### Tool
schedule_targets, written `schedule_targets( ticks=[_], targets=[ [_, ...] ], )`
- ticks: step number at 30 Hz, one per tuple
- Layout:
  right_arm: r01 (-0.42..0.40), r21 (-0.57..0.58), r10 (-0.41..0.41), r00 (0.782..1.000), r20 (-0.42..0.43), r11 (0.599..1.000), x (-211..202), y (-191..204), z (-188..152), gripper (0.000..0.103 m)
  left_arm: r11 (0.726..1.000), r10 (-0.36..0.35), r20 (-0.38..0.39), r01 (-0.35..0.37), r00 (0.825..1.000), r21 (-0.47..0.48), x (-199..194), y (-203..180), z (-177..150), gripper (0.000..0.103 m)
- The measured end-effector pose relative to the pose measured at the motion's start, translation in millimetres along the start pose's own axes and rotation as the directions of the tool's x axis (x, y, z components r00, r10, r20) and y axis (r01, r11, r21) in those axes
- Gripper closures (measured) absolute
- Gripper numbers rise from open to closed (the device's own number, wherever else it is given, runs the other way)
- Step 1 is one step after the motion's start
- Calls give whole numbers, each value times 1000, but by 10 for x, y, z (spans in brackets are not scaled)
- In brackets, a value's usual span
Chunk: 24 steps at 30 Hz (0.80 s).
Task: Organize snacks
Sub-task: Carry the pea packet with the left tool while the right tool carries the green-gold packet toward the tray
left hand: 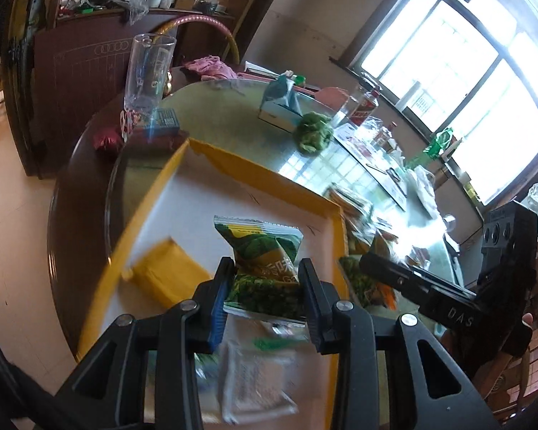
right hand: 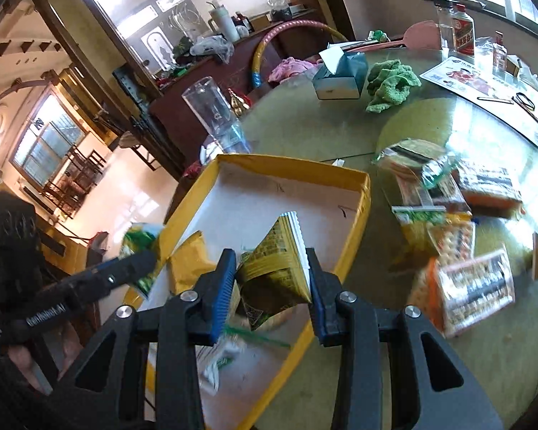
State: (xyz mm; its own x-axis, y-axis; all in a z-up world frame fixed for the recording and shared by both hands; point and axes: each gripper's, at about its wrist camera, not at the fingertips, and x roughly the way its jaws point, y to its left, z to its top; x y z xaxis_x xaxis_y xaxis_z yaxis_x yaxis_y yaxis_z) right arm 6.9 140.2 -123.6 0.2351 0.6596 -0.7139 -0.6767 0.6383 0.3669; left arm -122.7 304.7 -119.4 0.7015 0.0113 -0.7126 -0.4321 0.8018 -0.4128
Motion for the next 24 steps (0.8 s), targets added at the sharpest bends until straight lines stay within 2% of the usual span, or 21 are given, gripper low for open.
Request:
schedule_targets(
  ticks=[5,12,18,24],
  targets=[
    [14,13,-14,1000,-27,1000,287,24,169,64,1000,13,-34,-13,999,0,244,175,276,67],
    [45,25,-43,998,-50,999,589,12,349,64,1000,18,-99,-16,995,24,570,285,502,67],
    [62,37,-57,992,-114,997,921,-41,380,64,998,57,-173,-54,983,22,854,379,496,67],
    [77,29,-73,987,-142,997,1094,-34,400,62,995,100,-221,-99,970,16,1027,437,484,66]
  ],
)
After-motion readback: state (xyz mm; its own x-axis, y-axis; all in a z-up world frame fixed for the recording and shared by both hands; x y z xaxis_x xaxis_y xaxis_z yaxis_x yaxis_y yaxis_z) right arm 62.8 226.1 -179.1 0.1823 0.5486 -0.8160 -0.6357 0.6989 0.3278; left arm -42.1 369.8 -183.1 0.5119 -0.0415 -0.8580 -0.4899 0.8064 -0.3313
